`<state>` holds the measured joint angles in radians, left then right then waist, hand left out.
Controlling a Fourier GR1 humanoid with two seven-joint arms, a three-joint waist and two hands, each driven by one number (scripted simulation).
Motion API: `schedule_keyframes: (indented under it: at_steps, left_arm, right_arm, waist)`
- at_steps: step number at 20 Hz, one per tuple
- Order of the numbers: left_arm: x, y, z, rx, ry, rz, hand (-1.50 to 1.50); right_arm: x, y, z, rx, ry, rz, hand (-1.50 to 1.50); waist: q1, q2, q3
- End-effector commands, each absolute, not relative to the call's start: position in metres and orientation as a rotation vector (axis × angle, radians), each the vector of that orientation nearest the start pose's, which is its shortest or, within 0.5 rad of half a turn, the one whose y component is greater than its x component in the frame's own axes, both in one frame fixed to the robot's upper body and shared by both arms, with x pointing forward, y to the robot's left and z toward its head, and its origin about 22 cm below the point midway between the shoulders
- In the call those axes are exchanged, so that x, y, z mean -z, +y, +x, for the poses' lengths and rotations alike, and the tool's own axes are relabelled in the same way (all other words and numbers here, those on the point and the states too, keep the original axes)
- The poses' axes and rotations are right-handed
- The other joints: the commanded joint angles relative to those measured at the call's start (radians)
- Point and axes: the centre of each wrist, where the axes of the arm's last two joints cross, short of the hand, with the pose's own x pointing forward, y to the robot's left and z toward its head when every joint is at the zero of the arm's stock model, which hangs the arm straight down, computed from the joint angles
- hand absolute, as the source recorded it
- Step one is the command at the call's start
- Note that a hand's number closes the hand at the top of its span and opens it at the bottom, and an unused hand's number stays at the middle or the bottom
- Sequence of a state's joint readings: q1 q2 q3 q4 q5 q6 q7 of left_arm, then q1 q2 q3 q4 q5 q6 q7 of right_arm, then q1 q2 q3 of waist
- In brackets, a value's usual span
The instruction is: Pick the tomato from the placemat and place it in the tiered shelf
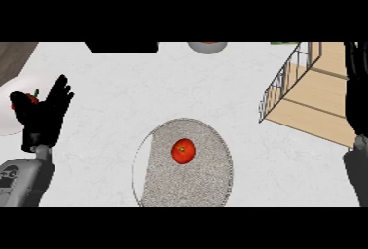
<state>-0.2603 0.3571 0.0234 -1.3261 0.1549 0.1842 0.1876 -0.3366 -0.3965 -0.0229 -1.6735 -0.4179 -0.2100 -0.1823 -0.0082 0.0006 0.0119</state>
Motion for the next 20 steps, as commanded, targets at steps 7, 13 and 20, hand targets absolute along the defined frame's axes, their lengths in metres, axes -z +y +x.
schedule_keyframes:
  at_steps: [7, 13, 20]
  left_arm:
    - [0.015, 0.286, 0.275, -0.024, -1.180, 0.144, 0.00]
    - [0.023, 0.281, 0.267, -0.008, -1.143, 0.066, 0.00]
    - [0.020, 0.276, 0.269, 0.009, -1.131, 0.066, 0.00]
  right_arm:
    - [-0.105, -0.333, 0.295, -0.606, -1.775, -0.560, 1.50]
    - [-0.049, -0.294, 0.291, -0.473, -1.649, -0.281, -1.50]
    - [-0.074, -0.278, 0.283, -0.769, -1.627, -0.097, -1.50]
  waist:
    - [0.017, 0.040, -0.040]
    - [0.069, 0.025, -0.012]
    - [0.064, 0.011, -0.014]
